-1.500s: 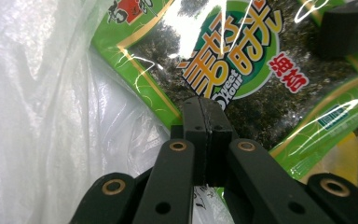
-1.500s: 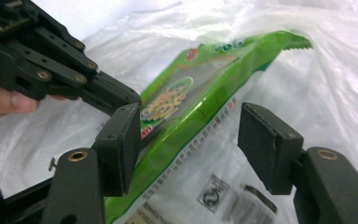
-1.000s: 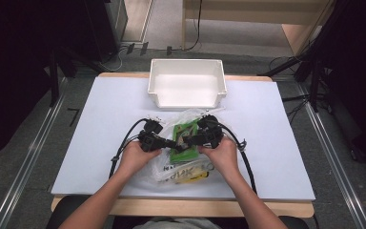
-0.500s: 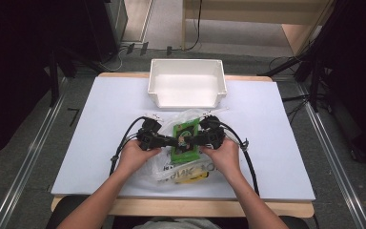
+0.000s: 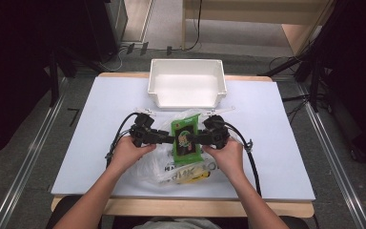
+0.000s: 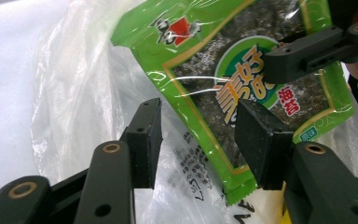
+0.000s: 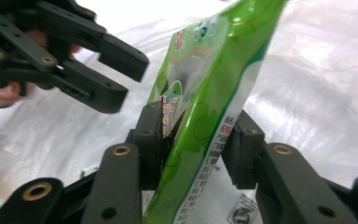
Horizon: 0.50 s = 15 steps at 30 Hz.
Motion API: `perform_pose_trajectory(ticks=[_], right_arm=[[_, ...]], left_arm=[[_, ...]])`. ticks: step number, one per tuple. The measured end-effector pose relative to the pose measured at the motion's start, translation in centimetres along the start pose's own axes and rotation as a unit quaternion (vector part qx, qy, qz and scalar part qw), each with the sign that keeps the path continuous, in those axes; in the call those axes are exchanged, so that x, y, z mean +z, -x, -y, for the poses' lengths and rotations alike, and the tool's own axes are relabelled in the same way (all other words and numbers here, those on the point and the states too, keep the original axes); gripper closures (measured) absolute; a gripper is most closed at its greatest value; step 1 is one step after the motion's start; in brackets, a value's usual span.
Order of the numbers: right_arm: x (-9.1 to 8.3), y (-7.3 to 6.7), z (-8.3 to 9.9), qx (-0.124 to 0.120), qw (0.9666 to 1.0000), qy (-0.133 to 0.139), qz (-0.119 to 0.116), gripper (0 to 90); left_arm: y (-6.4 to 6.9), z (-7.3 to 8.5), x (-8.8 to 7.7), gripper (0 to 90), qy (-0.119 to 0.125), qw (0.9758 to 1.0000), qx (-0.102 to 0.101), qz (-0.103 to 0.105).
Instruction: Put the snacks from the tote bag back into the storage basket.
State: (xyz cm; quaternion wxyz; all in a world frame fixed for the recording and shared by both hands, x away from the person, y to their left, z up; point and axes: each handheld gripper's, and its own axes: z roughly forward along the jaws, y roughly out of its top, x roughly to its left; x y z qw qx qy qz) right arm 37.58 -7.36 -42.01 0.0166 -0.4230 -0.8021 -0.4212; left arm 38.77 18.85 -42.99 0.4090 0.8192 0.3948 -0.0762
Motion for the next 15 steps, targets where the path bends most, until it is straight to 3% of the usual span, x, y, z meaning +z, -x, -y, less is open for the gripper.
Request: perform_pose_trajectory(ticks=[10, 15], right_arm=[[-0.7, -0.2, -0.2, 0.02, 0.9984, 0.025, -0.046, 72.9], [-1.2, -0.6, -0.3, 0.021, 0.9977, 0.042, -0.05, 73.1]], left_arm=[[0.4, 0.0, 0.0, 44.1, 0.0, 0.9996, 0.017, 0.021], [0.6, 0.0, -0.1, 42.7, 0.006, 0.9991, 0.026, 0.033]])
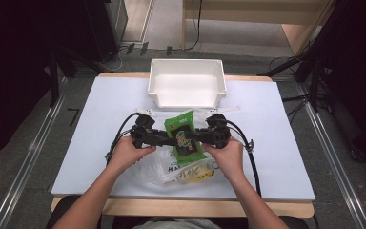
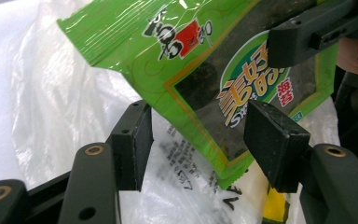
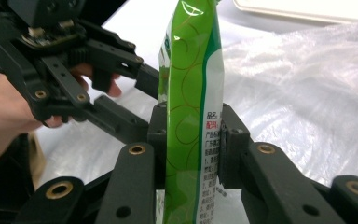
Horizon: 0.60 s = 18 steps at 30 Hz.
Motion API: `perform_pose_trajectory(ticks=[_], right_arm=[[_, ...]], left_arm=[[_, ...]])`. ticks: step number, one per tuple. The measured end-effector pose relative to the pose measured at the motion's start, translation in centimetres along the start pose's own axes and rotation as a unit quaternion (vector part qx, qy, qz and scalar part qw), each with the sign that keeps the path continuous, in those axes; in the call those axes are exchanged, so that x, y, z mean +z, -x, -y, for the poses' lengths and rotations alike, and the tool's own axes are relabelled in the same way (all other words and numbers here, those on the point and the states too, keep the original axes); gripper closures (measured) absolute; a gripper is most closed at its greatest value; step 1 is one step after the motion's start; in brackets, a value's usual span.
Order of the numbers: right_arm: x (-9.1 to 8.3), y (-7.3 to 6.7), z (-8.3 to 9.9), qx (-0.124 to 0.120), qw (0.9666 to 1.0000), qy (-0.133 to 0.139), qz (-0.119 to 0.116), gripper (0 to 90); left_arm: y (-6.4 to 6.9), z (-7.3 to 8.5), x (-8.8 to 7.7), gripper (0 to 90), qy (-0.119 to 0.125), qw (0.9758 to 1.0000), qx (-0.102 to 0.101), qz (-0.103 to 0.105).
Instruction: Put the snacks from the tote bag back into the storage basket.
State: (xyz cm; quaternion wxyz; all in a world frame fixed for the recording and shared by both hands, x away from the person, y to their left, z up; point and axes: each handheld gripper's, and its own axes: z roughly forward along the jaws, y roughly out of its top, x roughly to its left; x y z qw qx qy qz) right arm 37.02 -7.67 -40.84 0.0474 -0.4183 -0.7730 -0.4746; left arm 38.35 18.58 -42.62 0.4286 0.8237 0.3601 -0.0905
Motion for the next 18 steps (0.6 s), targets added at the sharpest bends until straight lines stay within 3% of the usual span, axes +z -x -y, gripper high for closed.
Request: perform_pose_trajectory(ticks=[9, 18], right_arm=[[-1.0, 0.2, -0.3, -0.012, 0.9996, 0.022, 0.012, 73.1], [-1.4, 0.8, -0.5, -0.025, 0.9989, 0.022, 0.033, 73.2]], left_arm=[[-0.1, 0.1, 0.2, 42.1, -0.005, 1.0, -0.001, -0.003], [-0.5, 0.0, 0.4, 42.1, -0.007, 0.9999, -0.006, -0.008]])
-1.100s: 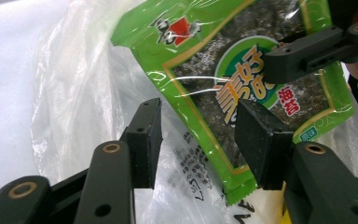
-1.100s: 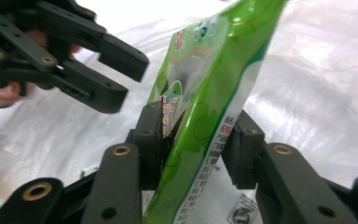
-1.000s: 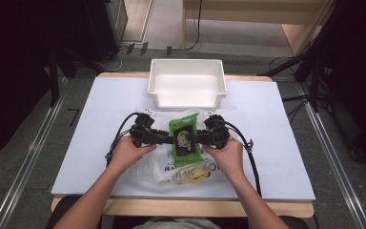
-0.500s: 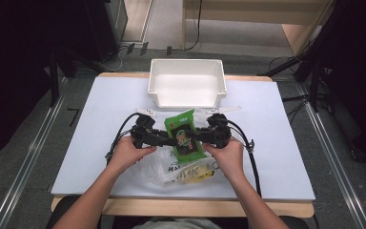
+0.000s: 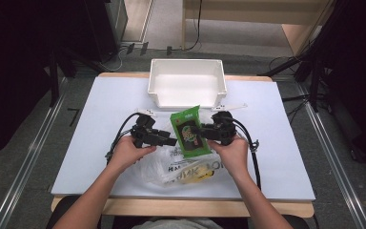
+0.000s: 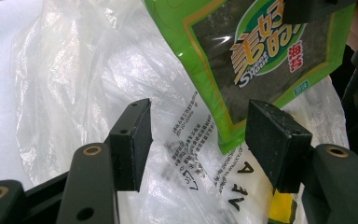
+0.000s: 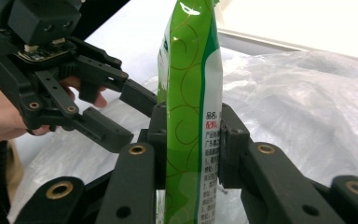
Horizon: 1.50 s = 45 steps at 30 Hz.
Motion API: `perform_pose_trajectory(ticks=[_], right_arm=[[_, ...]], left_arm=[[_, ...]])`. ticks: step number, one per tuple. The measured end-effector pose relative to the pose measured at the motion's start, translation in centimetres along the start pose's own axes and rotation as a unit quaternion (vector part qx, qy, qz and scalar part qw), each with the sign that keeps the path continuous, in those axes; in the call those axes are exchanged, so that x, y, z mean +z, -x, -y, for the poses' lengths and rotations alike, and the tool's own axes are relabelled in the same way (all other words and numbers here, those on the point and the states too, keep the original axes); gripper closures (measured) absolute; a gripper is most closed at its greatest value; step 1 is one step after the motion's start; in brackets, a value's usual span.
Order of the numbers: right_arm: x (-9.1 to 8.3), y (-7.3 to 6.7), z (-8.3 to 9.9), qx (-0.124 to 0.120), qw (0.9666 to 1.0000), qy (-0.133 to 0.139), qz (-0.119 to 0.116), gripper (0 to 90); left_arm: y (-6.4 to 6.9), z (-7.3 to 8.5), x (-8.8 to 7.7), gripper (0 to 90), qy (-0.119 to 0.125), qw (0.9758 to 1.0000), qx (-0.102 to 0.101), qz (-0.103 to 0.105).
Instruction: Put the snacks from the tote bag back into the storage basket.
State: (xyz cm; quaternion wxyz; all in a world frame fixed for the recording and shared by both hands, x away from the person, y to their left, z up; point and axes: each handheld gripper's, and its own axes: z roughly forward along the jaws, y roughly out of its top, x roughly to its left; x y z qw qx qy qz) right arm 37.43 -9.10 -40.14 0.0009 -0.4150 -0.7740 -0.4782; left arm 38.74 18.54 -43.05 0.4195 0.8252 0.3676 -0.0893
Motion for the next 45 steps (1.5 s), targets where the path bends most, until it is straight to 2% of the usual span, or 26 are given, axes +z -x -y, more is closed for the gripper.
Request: perform_pose_trajectory(ticks=[6, 14, 23, 29, 34, 41, 45], right_arm=[[-0.4, 0.4, -0.1, -0.005, 0.9999, 0.005, 0.014, 73.2], [-0.6, 0.4, -1.0, -0.019, 0.9991, 0.011, 0.036, 73.3], [-1.1, 0.4, -2.6, -0.026, 0.9986, 0.015, 0.043, 73.4], [-0.8, 0.4, -3.9, -0.033, 0.9986, 0.0, 0.043, 73.4], [-0.7, 0.3, -4.9, -0.039, 0.9982, -0.001, 0.046, 73.4], [-0.8, 0.9, -6.0, -0.03, 0.9986, 0.005, 0.045, 73.4], [-0.7, 1.4, -6.6, -0.031, 0.9981, 0.002, 0.053, 73.4]], left_arm=[[0.0, 0.0, 0.2, 42.3, -0.005, 1.0, -0.004, -0.004], [-0.1, 0.3, 0.2, 42.6, -0.007, 0.9999, -0.001, -0.008], [-0.1, 0.4, 0.2, 42.7, -0.006, 0.9999, -0.001, -0.011], [0.0, 0.4, 0.4, 42.7, -0.012, 0.9999, 0.0, -0.012], [0.0, 0.3, 0.5, 42.7, -0.013, 0.9998, 0.001, -0.013], [0.0, 0.3, 0.4, 42.8, -0.009, 0.9999, -0.001, -0.013], [0.0, 0.3, 0.4, 42.8, -0.009, 0.9999, -0.001, -0.014]])
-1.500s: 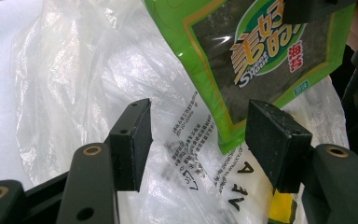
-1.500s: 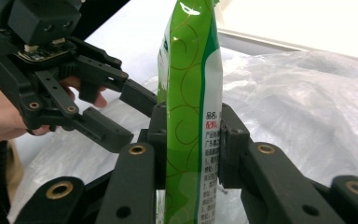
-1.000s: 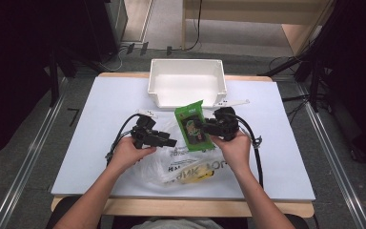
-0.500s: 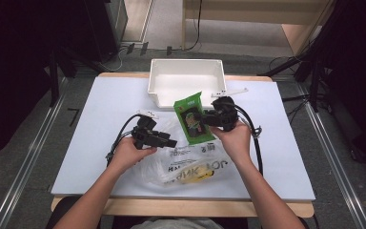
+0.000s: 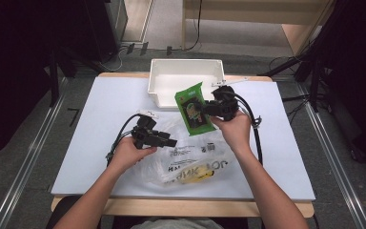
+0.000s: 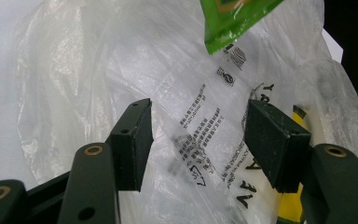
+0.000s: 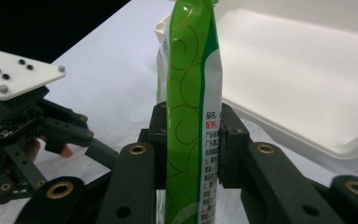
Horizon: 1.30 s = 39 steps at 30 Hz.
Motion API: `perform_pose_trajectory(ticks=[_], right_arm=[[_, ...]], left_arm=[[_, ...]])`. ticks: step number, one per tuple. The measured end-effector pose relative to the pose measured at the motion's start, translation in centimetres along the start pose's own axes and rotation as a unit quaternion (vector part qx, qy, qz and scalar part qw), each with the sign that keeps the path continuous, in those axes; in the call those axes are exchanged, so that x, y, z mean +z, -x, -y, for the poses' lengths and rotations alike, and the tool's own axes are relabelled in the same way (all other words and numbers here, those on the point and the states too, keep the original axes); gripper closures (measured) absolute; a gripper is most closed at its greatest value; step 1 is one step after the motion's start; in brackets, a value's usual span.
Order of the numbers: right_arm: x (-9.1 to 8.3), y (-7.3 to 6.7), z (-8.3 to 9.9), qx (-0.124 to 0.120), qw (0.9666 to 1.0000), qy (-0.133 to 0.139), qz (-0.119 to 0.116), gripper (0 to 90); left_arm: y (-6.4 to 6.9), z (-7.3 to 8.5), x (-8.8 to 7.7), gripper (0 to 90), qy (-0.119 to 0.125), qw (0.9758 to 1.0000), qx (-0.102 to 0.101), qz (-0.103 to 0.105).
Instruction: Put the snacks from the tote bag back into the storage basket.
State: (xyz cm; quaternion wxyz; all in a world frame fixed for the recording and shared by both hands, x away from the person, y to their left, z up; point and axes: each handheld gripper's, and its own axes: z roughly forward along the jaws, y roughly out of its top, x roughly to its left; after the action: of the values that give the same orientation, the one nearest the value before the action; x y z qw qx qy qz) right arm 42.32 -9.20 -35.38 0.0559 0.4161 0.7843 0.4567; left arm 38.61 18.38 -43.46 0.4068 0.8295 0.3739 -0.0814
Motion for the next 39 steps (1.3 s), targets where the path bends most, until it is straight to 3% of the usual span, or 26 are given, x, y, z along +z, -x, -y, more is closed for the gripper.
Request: perform_pose_trajectory(ticks=[24, 28, 30, 39], right_arm=[[1.2, 2.1, -5.8, -0.002, 0.999, 0.015, 0.042, 73.5], [1.9, 2.8, -6.4, 0.019, 0.9992, 0.019, 0.03, 73.5], [2.2, 3.0, -6.7, 0.016, 0.999, 0.02, 0.038, 73.5], [2.7, 4.0, -7.8, 0.036, 0.998, 0.04, 0.033, 73.6]], left_arm=[[-0.1, -0.1, 0.1, 42.8, -0.003, 1.0, 0.003, -0.003], [-0.1, 0.0, 0.1, 42.8, -0.002, 1.0, 0.002, -0.001], [-0.1, 0.0, 0.1, 42.9, -0.001, 1.0, 0.003, -0.002], [-0.1, -0.1, 0.1, 42.8, -0.003, 1.0, 0.006, -0.002]])
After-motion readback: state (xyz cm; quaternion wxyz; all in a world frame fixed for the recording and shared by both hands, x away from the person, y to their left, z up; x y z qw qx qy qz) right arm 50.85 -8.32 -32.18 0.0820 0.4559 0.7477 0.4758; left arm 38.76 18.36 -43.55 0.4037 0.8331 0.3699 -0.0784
